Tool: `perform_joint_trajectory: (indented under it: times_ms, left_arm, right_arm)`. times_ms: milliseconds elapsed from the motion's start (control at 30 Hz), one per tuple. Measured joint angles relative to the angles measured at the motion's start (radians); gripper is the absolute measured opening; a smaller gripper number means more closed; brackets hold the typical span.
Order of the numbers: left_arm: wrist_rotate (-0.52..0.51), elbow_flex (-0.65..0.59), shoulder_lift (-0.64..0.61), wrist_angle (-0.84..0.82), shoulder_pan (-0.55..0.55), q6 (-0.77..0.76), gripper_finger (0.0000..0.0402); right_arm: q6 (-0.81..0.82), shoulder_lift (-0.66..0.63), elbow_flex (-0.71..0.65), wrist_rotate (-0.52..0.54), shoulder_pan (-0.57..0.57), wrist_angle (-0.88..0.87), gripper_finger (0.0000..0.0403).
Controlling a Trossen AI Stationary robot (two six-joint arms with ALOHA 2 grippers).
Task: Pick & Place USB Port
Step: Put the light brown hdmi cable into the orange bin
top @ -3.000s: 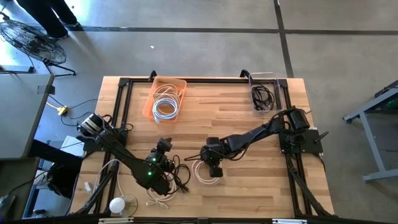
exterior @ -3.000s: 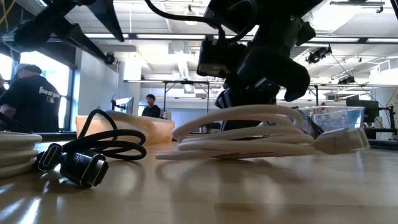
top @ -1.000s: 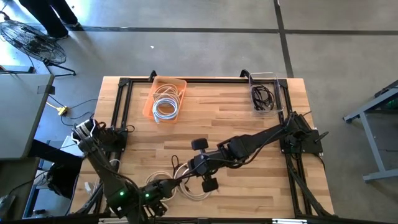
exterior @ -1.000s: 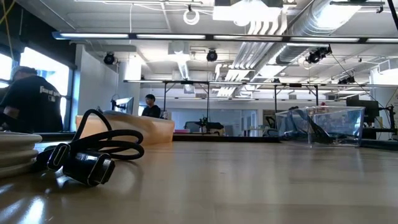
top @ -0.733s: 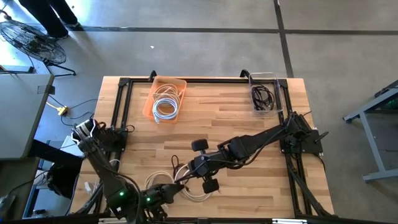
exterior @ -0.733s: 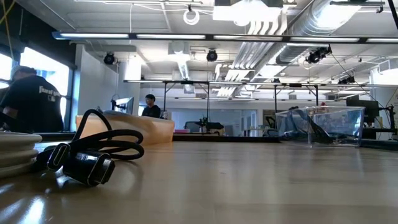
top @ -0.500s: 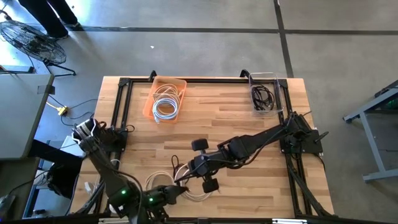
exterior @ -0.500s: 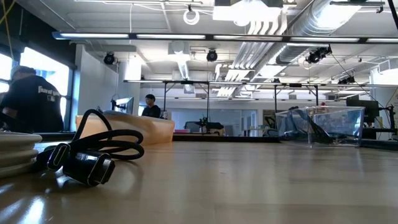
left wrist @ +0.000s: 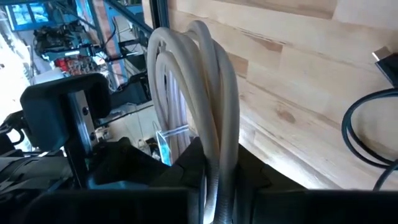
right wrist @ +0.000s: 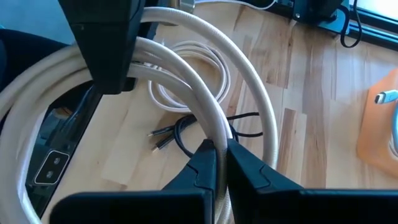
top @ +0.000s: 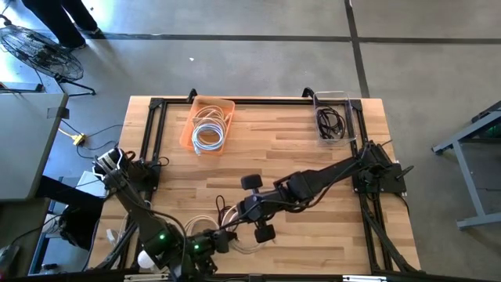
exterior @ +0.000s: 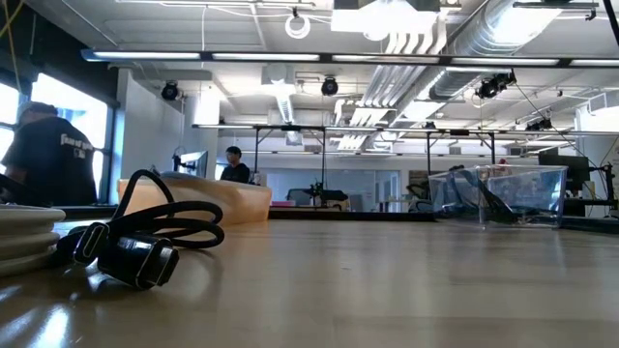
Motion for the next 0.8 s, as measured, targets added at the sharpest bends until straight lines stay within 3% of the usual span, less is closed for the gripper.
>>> perform_joint_trajectory:
  times_ms: [200,467,800]
  left_arm:
    - [-0.006,0.0,0.0,-0.003,0.0,0.0,0.0031]
    - [0.0,0.0,0.0,-0.006,-0.003,0.003,0.0031]
    - [0.014,0.0,0.0,-0.007,-0.003,-0.005,0.0031]
  right_arm:
    - [0.001,0.0,0.0,-0.001,0.001,0.0,0.0014]
    - [0.01,0.0,0.0,-0.05,0.001,0.0,0.0088]
    - [0.04,0.0,0.0,-0.057,0.001,-0.019,0.0147]
